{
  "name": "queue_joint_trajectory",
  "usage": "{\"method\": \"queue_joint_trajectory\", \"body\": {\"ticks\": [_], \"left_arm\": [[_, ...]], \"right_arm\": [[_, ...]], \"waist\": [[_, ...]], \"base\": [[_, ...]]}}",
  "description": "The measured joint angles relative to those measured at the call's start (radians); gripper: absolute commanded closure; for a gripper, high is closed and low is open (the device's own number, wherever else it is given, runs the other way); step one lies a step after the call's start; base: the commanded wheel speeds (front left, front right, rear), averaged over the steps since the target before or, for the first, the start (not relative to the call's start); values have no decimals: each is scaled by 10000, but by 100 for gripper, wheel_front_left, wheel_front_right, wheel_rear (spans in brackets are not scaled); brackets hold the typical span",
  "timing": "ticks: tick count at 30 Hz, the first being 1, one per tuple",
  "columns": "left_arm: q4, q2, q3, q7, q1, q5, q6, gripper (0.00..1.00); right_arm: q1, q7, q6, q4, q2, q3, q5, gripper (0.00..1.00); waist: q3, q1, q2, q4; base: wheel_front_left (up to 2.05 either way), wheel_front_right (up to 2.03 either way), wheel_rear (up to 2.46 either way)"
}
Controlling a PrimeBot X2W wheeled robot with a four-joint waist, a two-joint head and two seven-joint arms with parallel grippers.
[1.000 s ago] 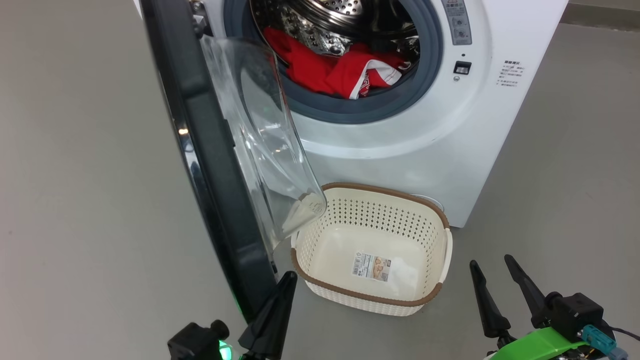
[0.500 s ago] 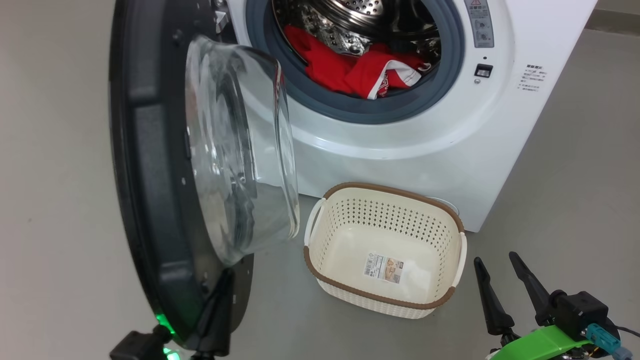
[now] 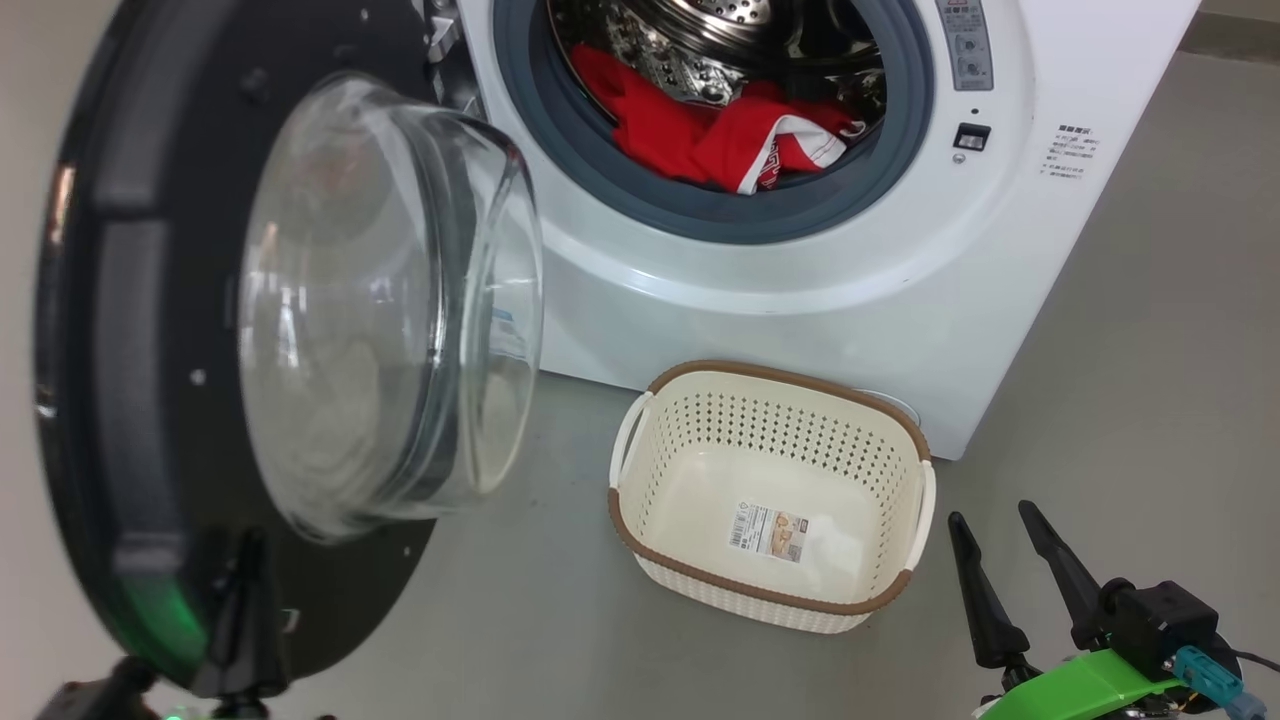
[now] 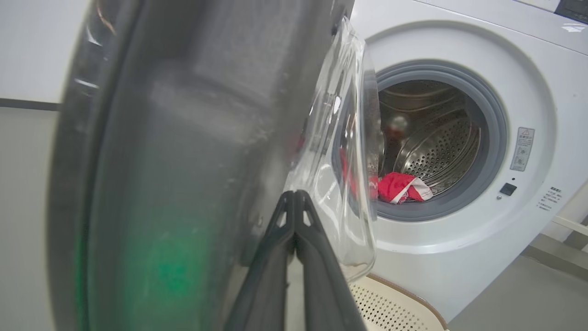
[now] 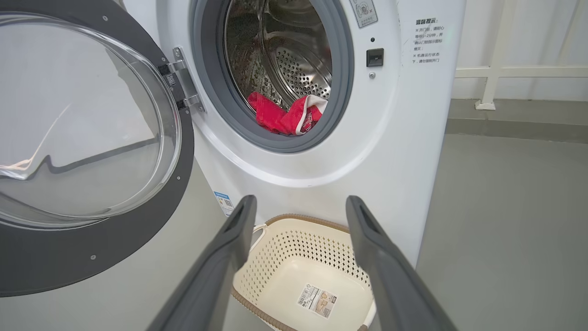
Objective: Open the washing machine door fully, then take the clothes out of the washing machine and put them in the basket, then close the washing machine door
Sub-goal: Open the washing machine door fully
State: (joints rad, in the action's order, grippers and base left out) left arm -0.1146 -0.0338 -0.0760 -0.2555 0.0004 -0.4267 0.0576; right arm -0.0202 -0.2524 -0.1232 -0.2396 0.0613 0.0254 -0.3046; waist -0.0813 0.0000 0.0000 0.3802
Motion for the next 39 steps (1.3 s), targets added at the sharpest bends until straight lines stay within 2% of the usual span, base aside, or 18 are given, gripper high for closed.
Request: {"method": "queue_joint_trajectory", "body": {"ticks": [8,13,20,30,39], "left_arm": [[-359,75,-1419,0,-508,240,79,100],[-1074,96,-2420,-2,-1104,522,364,100],[-2090,10,-3649,-2,-2150,984,502,100],[-3480,-518,-4823,-12,-3297,1580,675,100],[-4201,-752,-5340,-13,-3963,1933,746,100]], "right_arm": [[11,0,0,4,23,-4,2,0],[34,0,0,19,42,-4,59,0],[56,0,0,38,113,-2,71,0],[96,0,0,58,238,105,71,0],[274,0,0,102,267,140,73,0]], "waist": [[-110,0,0,-129],[-251,0,0,-207],[-450,0,0,-317],[-617,0,0,-580],[-722,0,0,-709]], "base": [[0,0,0],[0,0,0],[0,0,0],[0,0,0],[0,0,0]]}}
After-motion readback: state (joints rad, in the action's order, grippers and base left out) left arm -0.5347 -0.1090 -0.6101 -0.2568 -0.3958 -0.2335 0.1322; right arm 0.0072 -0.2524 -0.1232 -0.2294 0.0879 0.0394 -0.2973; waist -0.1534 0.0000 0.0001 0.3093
